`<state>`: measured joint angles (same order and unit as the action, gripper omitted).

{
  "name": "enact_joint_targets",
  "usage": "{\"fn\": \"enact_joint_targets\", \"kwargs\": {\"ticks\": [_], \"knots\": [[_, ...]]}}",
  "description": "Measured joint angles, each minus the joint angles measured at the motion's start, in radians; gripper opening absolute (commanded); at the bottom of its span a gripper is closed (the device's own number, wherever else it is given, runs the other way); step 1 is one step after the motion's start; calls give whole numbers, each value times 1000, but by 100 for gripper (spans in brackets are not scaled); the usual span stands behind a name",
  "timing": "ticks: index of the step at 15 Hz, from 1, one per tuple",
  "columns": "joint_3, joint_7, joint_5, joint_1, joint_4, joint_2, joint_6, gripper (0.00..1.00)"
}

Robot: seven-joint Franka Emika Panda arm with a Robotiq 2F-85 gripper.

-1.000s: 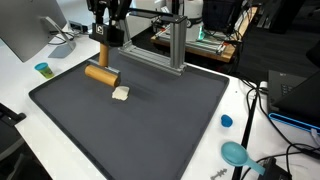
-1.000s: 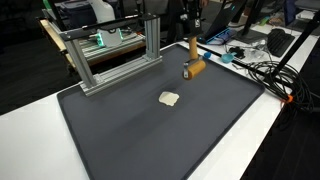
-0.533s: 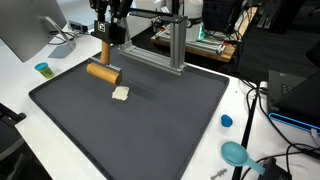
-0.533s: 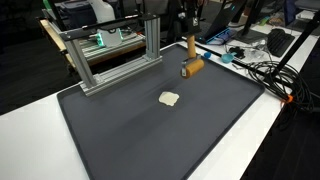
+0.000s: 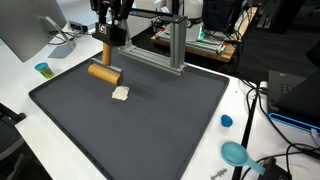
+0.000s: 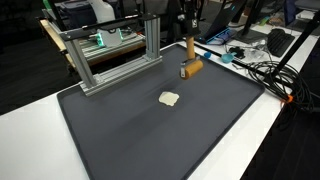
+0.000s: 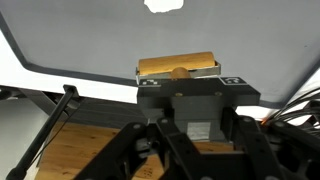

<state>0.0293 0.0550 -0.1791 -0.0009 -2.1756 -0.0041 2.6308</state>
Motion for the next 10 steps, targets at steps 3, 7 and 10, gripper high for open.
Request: {"fn": "enact_joint_targets", "kwargs": {"ticks": [3,7,10], "knots": [[-3,10,5,-2,-5,-24,-78,22],[-5,25,46,-4,-70,-134,-245,22],[-5,28,136,-3,-147,-204,-266,47]]}}
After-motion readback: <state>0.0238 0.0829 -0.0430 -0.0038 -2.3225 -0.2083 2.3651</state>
